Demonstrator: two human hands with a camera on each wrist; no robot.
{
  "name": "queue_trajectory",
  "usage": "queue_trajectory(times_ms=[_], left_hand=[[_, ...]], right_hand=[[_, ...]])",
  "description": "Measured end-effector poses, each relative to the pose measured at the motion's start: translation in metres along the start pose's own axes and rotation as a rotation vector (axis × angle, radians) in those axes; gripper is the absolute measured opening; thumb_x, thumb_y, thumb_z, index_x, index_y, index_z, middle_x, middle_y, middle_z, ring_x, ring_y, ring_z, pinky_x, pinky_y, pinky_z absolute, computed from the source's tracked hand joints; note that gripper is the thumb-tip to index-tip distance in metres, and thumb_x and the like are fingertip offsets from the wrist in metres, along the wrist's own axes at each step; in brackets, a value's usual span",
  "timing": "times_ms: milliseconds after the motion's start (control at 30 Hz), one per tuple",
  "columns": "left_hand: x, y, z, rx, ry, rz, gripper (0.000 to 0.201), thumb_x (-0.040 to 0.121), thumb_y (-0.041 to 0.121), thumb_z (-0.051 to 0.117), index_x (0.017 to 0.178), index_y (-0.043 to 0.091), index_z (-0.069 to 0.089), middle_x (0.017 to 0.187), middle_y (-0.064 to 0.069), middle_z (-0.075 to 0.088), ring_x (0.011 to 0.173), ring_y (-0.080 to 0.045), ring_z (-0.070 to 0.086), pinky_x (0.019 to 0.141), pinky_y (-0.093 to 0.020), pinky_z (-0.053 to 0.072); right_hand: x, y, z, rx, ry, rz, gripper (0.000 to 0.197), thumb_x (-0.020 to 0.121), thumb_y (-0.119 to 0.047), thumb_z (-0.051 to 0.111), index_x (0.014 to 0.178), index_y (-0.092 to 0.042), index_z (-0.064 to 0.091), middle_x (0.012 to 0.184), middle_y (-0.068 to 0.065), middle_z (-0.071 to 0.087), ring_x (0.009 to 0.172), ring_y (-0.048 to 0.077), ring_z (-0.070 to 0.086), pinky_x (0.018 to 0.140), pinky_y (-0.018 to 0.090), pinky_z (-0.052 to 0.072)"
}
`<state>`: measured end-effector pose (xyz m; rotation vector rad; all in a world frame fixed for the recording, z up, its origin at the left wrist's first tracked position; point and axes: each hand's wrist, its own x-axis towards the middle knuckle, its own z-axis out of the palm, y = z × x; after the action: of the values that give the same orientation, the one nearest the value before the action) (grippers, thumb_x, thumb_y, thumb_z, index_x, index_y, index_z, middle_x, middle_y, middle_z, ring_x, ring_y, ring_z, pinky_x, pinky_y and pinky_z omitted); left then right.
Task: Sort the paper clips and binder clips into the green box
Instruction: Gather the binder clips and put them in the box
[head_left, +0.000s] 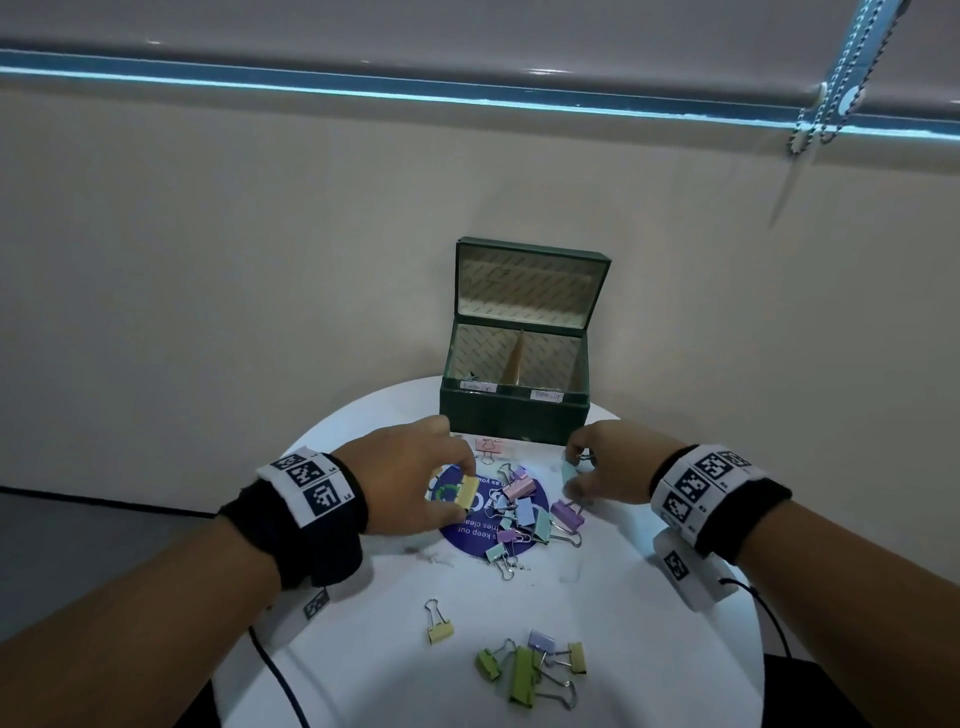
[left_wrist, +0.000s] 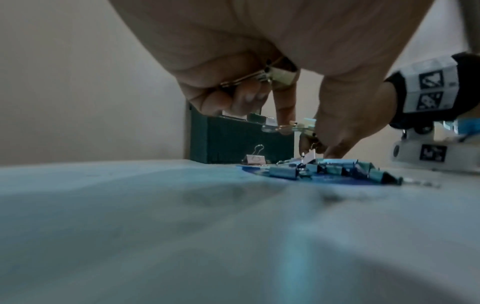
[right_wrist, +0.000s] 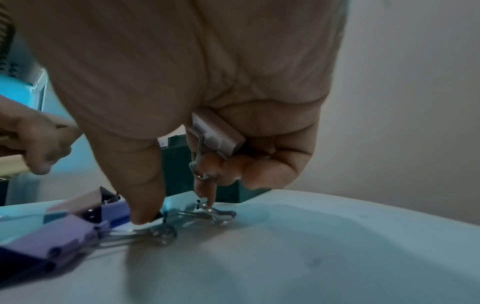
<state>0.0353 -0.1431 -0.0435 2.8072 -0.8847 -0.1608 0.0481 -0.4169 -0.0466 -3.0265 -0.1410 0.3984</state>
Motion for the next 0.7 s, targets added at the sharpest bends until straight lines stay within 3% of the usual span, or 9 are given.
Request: queue_trajectory(times_ms=[133, 267, 367, 433, 500, 567, 600, 667, 700], left_hand=[[0.017, -0.012, -0.024, -0.055, 0.094, -0.035, 0.036, 0.079, 0.059, 0.069, 0.109, 0.043, 0.055, 0.1, 0.018, 0.045, 0.089, -0.006, 0.051, 0.079, -0.028, 0.046], [0.058, -0.015, -0.065, -0.126, 0.214, -0.121, 0.034, 0.081, 0.05, 0.073, 0.107, 0.033, 0.06, 0.1, 0.013, 0.048, 0.093, -0.011, 0.051, 0.08, -0.03, 0.041], [0.093, -0.011, -0.086, -0.238, 0.28, -0.198, 0.033, 0.08, 0.044, 0.077, 0.104, 0.025, 0.065, 0.106, 0.005, 0.06, 0.094, -0.014, 0.054, 0.069, -0.026, 0.037], [0.113, -0.007, -0.092, -0.279, 0.26, -0.244, 0.036, 0.08, 0.038, 0.078, 0.109, 0.018, 0.068, 0.109, 0.002, 0.063, 0.094, -0.015, 0.055, 0.066, -0.024, 0.036], [0.127, -0.003, -0.093, -0.263, 0.211, -0.283, 0.054, 0.079, 0.036, 0.078, 0.126, 0.014, 0.062, 0.118, -0.002, 0.062, 0.104, -0.021, 0.058, 0.072, -0.025, 0.039], [0.133, -0.004, -0.091, -0.364, 0.176, -0.326, 0.075, 0.078, 0.03, 0.079, 0.143, 0.012, 0.046, 0.124, -0.01, 0.061, 0.106, -0.025, 0.063, 0.075, -0.03, 0.051], [0.132, -0.003, -0.09, -0.471, 0.152, -0.343, 0.079, 0.079, 0.024, 0.078, 0.147, 0.012, 0.041, 0.122, -0.013, 0.062, 0.103, -0.027, 0.066, 0.079, -0.036, 0.058], [0.127, -0.003, -0.088, -0.505, 0.133, -0.325, 0.068, 0.082, 0.015, 0.073, 0.144, 0.01, 0.045, 0.119, -0.015, 0.065, 0.101, -0.029, 0.067, 0.088, -0.043, 0.058], [0.123, -0.004, -0.088, -0.397, 0.159, -0.301, 0.06, 0.083, 0.014, 0.071, 0.14, 0.011, 0.051, 0.12, -0.012, 0.065, 0.104, -0.028, 0.066, 0.092, -0.04, 0.056]], right_hand=[[-0.005, 0.0, -0.015, 0.13, 0.079, -0.115, 0.027, 0.087, -0.05, 0.068, 0.099, -0.026, 0.062, 0.083, -0.013, 0.058, 0.077, 0.01, 0.056, 0.073, 0.026, 0.046], [-0.007, -0.006, -0.044, 0.601, 0.124, -0.213, 0.018, 0.091, -0.034, 0.069, 0.092, -0.017, 0.065, 0.08, -0.003, 0.065, 0.067, 0.01, 0.057, 0.064, 0.025, 0.045], [0.007, -0.018, -0.068, 0.823, 0.209, -0.199, 0.014, 0.094, -0.027, 0.066, 0.09, -0.014, 0.064, 0.075, -0.001, 0.062, 0.061, 0.01, 0.052, 0.06, 0.027, 0.045], [0.021, -0.028, -0.081, 0.854, 0.278, -0.168, 0.015, 0.096, -0.028, 0.062, 0.09, -0.014, 0.064, 0.074, -0.001, 0.059, 0.061, 0.012, 0.051, 0.06, 0.029, 0.044], [0.036, -0.039, -0.09, 0.747, 0.316, -0.143, 0.019, 0.098, -0.027, 0.057, 0.099, -0.012, 0.067, 0.087, 0.003, 0.062, 0.069, 0.014, 0.055, 0.064, 0.029, 0.045], [0.049, -0.05, -0.094, 0.588, 0.306, -0.13, 0.026, 0.1, -0.026, 0.053, 0.115, -0.009, 0.066, 0.107, 0.01, 0.064, 0.087, 0.02, 0.061, 0.079, 0.034, 0.052], [0.054, -0.056, -0.093, 0.613, 0.288, -0.115, 0.027, 0.099, -0.028, 0.054, 0.116, -0.011, 0.065, 0.108, 0.009, 0.065, 0.089, 0.022, 0.062, 0.083, 0.038, 0.053], [0.056, -0.062, -0.088, 0.666, 0.251, -0.109, 0.026, 0.097, -0.037, 0.057, 0.116, -0.019, 0.057, 0.1, 0.003, 0.065, 0.083, 0.018, 0.064, 0.078, 0.037, 0.055], [0.052, -0.065, -0.087, 0.634, 0.231, -0.115, 0.029, 0.097, -0.039, 0.057, 0.12, -0.021, 0.056, 0.1, 0.001, 0.066, 0.082, 0.016, 0.064, 0.075, 0.034, 0.054]])
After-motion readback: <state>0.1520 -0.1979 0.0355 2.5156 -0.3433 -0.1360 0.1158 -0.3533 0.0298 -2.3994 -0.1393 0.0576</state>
